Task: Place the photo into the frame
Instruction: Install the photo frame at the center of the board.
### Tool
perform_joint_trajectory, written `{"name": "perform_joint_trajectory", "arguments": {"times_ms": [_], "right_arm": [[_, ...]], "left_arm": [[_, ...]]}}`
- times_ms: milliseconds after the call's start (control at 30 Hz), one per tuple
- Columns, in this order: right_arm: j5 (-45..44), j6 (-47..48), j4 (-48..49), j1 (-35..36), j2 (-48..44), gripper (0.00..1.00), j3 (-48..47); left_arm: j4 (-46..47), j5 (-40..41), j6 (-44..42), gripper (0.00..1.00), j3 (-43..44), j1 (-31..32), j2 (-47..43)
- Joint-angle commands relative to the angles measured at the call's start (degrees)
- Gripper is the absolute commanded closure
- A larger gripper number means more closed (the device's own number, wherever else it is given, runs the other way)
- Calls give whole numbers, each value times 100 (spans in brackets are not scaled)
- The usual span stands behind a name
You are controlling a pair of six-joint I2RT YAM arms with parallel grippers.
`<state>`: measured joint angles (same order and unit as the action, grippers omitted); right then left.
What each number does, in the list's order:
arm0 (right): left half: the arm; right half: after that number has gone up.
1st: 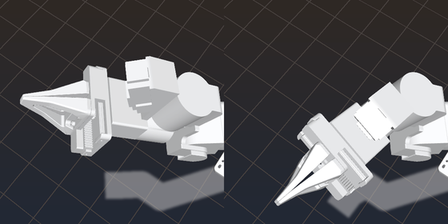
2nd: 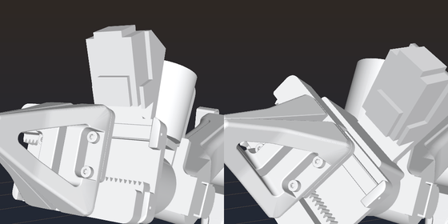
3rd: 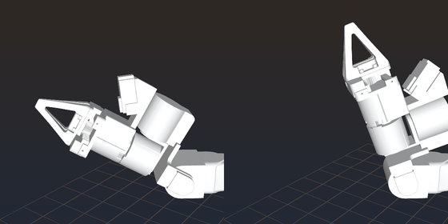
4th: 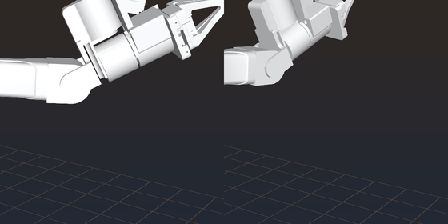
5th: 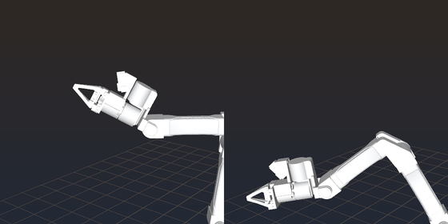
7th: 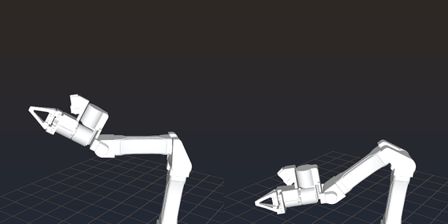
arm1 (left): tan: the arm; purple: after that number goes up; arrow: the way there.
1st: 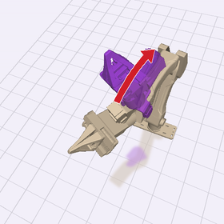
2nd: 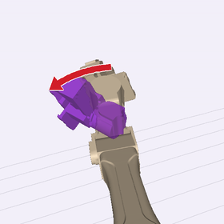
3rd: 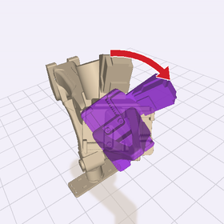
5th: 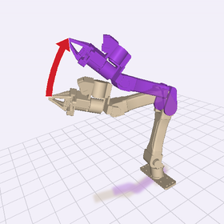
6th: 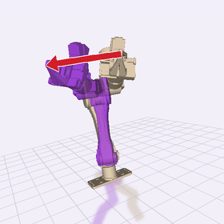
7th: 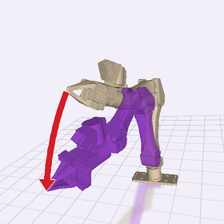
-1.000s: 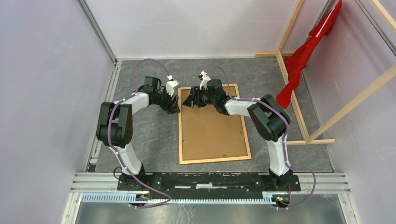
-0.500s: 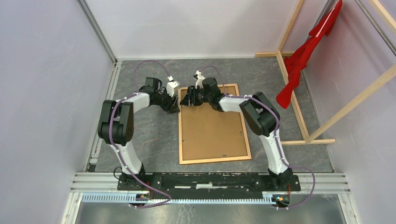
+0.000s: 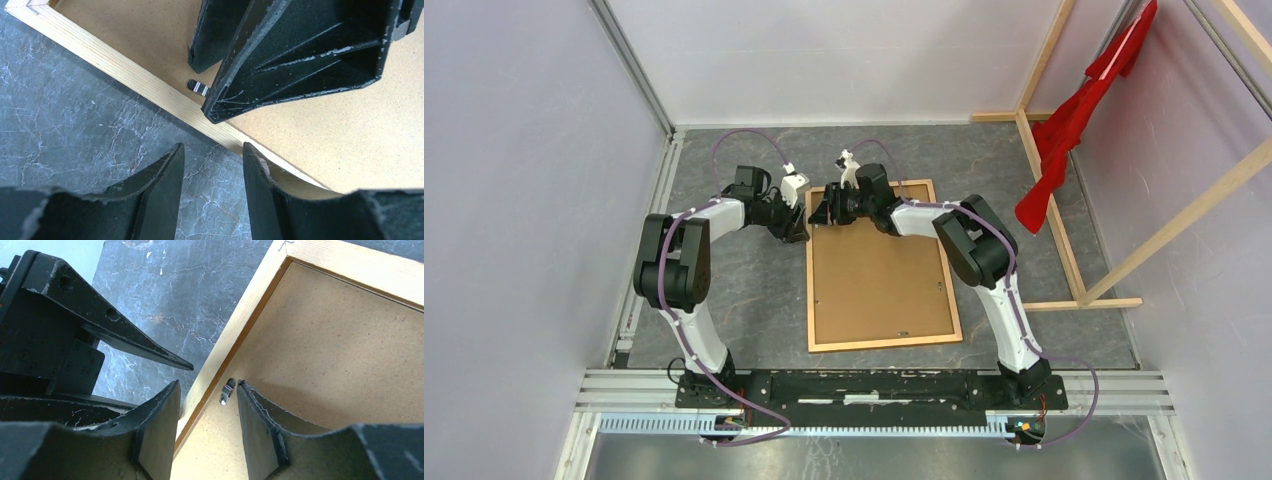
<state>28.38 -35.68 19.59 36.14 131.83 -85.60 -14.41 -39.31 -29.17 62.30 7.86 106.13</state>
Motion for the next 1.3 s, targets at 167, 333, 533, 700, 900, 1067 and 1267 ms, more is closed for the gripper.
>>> {"name": "perform_joint_trajectory", "arguments": {"times_ms": [167, 333, 533, 700, 900, 1067, 1267], "right_arm": [[435, -1, 158, -24, 208, 55, -185], [516, -83, 212, -12, 207, 56, -168], [559, -98, 232, -5, 220, 56, -182], [609, -104, 194, -5, 260, 57, -262], [743, -36, 86, -7, 373, 57, -476], [868, 30, -91, -14, 470, 58, -698], [985, 44, -190, -25, 517, 58, -807]], "left_arm": [[17, 211, -1, 48, 115, 14, 127], [13, 219, -19, 48, 93, 14, 95], [0, 205, -58, 48, 63, 17, 83], [0, 189, -74, 49, 65, 23, 78], [-16, 179, -106, 49, 74, 24, 82], [-53, 187, -143, 49, 101, 23, 83], [-78, 188, -167, 50, 100, 23, 54]]}}
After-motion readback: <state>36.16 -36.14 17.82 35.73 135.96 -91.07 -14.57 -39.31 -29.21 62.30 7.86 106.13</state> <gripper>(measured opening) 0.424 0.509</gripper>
